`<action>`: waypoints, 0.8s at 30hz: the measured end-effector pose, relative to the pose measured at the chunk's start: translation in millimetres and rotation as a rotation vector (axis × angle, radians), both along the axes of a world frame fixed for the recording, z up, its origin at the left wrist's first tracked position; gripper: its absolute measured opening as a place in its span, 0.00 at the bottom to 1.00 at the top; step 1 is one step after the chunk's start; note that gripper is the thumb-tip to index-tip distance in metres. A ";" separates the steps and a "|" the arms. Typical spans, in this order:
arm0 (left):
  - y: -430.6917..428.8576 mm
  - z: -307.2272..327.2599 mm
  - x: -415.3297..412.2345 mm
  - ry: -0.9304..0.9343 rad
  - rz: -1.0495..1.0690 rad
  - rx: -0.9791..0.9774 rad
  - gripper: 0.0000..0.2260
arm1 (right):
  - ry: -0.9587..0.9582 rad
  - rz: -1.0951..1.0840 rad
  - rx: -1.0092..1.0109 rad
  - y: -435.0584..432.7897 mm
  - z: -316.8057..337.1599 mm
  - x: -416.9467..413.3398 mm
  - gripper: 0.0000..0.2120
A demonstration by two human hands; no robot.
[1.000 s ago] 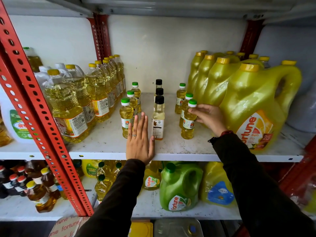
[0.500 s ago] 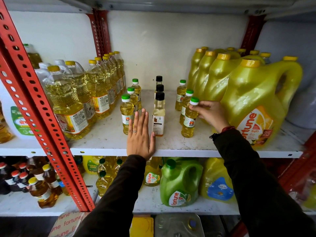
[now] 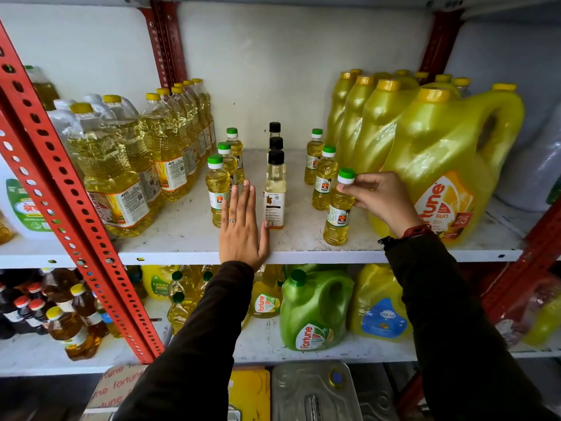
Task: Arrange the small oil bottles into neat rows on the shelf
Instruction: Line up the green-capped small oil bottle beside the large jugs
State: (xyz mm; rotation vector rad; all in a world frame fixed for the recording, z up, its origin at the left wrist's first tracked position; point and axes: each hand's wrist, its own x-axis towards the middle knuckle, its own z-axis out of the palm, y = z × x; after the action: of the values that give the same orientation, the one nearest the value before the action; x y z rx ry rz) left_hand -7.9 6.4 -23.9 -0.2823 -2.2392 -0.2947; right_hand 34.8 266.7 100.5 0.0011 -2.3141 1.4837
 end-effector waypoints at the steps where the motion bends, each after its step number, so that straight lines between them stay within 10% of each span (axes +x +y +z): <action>1: 0.1 -0.1 -0.4 -0.002 0.001 0.000 0.33 | -0.005 0.005 0.004 0.2 0.4 2.2 0.07; 24: -2.5 1.0 0.6 0.016 -0.028 0.031 0.33 | 0.082 -0.094 0.082 -13.3 21.8 26.1 0.32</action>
State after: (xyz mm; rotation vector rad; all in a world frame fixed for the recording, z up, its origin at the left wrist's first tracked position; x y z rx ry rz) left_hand -7.4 3.8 -22.9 -0.2981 -2.2149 -0.3408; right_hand 60.9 253.4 122.3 -0.0236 -2.2754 1.3174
